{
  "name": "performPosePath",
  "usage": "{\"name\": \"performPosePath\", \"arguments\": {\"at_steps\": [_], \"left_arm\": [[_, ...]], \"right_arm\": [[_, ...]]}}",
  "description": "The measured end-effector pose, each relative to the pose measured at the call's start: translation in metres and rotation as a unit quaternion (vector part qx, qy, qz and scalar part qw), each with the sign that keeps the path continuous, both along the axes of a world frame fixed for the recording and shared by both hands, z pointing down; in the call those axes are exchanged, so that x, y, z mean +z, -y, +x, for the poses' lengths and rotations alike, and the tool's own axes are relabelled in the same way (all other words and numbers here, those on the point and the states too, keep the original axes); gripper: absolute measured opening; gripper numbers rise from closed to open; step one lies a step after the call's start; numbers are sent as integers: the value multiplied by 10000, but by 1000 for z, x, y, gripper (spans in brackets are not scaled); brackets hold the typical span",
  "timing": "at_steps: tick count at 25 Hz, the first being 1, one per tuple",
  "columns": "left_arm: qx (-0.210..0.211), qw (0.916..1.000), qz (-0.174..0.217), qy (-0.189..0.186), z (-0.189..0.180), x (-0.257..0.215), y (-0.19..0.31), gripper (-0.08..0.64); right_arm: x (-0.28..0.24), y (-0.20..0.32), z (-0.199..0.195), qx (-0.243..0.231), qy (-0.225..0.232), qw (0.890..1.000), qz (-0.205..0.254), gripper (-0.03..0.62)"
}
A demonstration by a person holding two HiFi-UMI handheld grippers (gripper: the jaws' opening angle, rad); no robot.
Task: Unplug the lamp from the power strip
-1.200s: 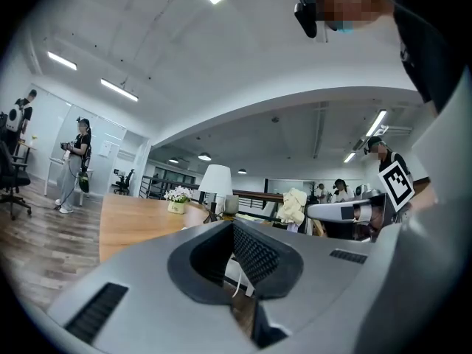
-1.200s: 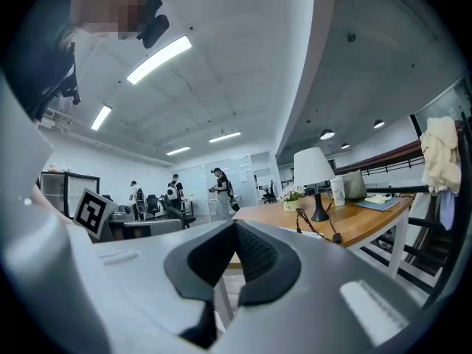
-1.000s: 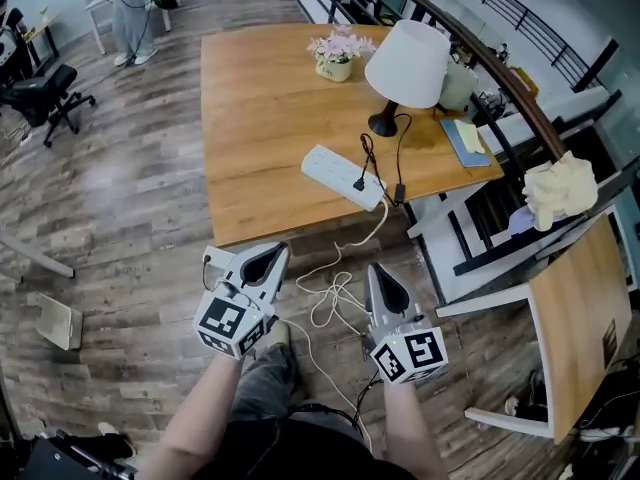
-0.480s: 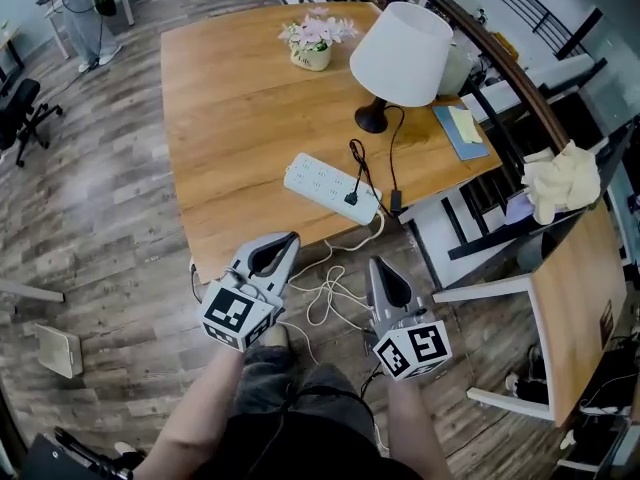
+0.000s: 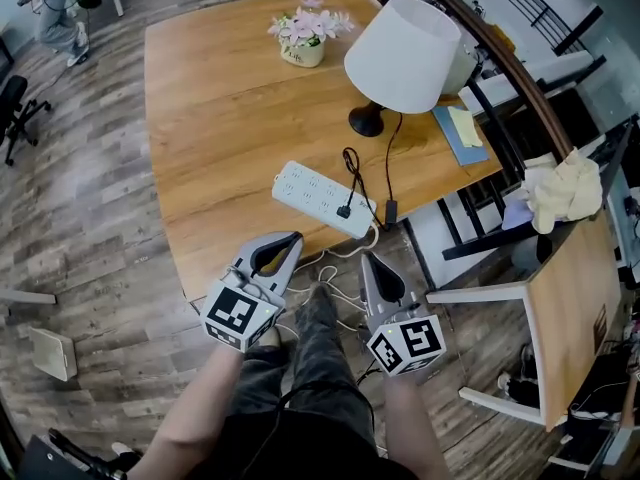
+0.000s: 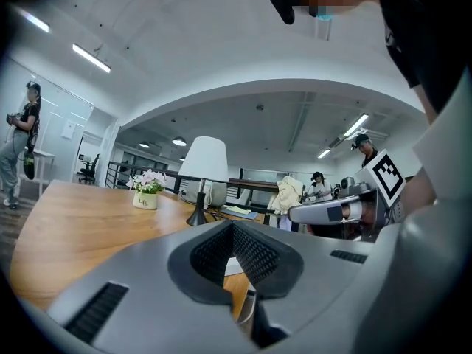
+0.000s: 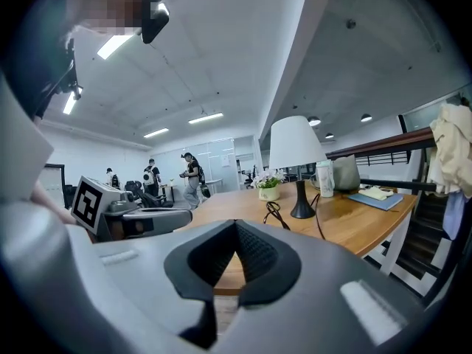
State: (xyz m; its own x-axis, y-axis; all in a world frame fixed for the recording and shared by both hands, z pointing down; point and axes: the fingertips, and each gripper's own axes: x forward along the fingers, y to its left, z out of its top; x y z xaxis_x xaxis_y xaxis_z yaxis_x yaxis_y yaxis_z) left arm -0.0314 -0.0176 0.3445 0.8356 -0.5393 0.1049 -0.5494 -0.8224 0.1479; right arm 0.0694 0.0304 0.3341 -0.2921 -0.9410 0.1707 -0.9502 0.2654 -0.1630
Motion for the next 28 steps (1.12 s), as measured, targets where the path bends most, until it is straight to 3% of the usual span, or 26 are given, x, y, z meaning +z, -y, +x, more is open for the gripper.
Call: {"name": "performPosePath", "arguments": {"at_steps": [6,11,13,18,23,28], "left_arm": [[35,9994,-134,315,25,17,19,-3],[-117,9951,-377,907,44,44,42,-4],[-156,9928,-401,1121,51,54,44,-3],[-87,9854,-399,1652,64,72,49,-3],[-81,9720,-238,2335,74,85,58,-4],[-32,9647,-152,2631,85,93,62,-5]], "right_arm": [[21,43,7,-308,-76,9991,-298,8],[42,72,9,-795,-317,9945,-599,9],[53,75,8,-1084,-359,9904,-774,94],[75,86,7,-1554,-940,9775,-1071,95],[84,98,1,-2003,-1376,9630,-1163,95],[92,99,-2,-2322,-1590,9519,-1213,94]]}}
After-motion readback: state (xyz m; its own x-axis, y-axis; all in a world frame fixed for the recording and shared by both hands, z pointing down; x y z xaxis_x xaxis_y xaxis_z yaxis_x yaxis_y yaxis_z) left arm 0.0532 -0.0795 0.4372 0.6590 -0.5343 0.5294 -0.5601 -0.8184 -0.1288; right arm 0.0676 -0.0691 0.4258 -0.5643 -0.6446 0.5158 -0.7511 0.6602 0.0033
